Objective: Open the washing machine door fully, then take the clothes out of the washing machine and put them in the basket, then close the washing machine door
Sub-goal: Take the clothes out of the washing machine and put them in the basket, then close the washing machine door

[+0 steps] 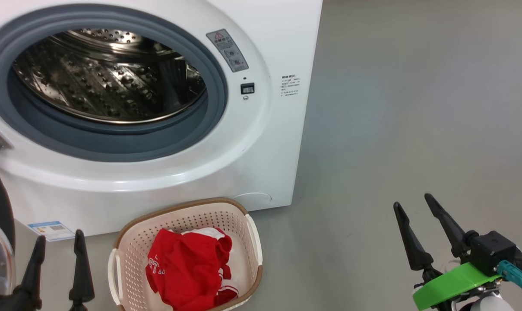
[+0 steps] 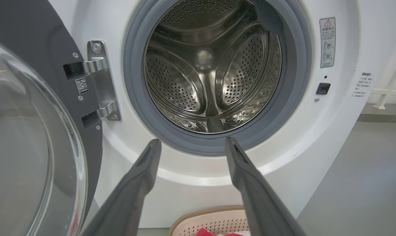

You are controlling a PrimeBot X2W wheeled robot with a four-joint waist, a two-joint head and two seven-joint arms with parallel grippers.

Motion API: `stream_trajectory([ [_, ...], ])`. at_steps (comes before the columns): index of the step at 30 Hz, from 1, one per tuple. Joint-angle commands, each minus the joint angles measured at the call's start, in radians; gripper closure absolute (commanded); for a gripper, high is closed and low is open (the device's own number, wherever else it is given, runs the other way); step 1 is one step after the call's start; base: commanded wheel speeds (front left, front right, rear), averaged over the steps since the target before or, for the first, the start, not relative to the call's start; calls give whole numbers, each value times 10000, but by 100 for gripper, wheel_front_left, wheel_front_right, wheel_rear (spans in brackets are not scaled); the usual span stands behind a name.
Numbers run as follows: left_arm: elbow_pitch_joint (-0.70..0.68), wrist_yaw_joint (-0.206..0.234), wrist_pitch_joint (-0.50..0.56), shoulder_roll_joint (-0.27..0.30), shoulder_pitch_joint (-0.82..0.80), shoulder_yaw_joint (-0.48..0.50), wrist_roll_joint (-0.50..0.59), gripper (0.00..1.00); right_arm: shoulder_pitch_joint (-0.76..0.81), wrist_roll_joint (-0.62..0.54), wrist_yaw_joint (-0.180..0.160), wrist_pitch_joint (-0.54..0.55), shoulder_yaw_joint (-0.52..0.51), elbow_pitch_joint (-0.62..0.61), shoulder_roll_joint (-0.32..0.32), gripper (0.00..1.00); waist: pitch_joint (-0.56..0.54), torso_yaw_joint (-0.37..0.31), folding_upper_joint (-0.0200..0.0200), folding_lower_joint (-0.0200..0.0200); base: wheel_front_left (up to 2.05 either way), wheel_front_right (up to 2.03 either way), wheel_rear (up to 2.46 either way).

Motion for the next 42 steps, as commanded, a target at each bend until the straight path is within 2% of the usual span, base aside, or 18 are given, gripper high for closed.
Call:
stream_trajectory([
  [1,-428,-30,-65,109,70,339,44,0,80,76,16,-48,93,-257,-154,0,-81,41,0,0,0,0,0],
  [28,-500,31,-65,75,115,56,-231,0,150,24,16,-48,-16,-349,-92,0,-38,86,0,0,-2,2,0],
  [42,-558,39,-65,74,116,-54,-330,0,135,44,16,-48,0,-360,-108,0,18,162,0,0,-101,101,0],
])
